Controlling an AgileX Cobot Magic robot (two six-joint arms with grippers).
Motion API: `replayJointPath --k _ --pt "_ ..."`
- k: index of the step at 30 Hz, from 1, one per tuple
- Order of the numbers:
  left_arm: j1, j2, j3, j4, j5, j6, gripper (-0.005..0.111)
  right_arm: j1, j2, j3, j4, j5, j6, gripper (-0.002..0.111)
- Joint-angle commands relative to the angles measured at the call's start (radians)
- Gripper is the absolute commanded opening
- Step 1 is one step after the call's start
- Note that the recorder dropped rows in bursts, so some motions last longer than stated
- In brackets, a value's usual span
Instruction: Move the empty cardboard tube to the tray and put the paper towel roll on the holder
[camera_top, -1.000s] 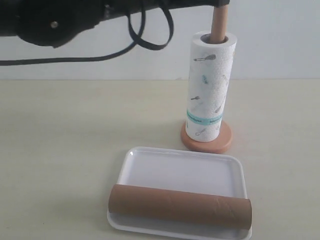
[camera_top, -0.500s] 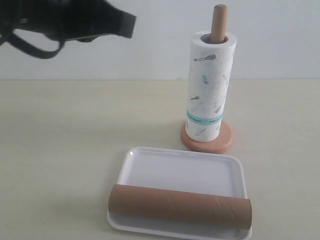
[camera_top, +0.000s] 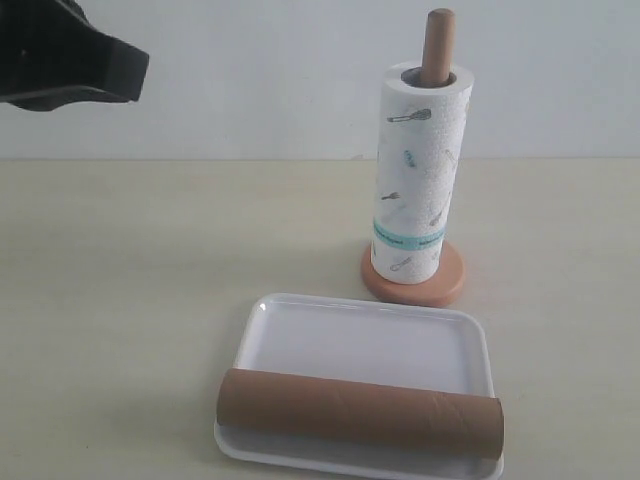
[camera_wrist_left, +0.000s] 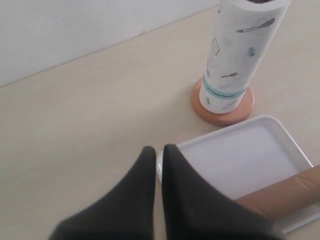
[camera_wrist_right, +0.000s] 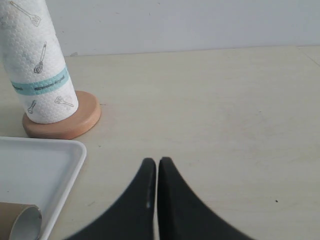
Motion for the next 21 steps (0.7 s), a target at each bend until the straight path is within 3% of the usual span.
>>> replayJointPath --k 1,4,6,11,15,21 --pt "0.0 -0.018 0.008 0.025 -0.007 0.0 0.004 0.003 -0.004 0.0 -0.003 -0.005 0.0 0.001" --pt "0.037 -0.063 0.034 0.055 -0.031 0.007 0.004 0.003 -0.004 0.0 -0.003 -0.005 0.0 0.001" --pt "0.08 -0.11 0.088 0.051 -0.132 0.007 0.004 0.003 -0.004 0.0 -0.003 -0.005 0.0 0.001" --pt "0.242 -0.275 0.369 0.04 -0.59 0.0 0.004 0.003 -0.004 0.0 -0.003 -0.005 0.0 0.001" --pt "0.4 -0.47 0.66 -0.025 -0.893 -0.133 0.004 0.003 -0.004 0.0 -0.003 -0.005 0.0 0.001" --pt "0.582 -0.824 0.929 -0.044 -0.95 -0.416 0.004 0.003 -0.004 0.0 -0.003 -0.005 0.0 0.001"
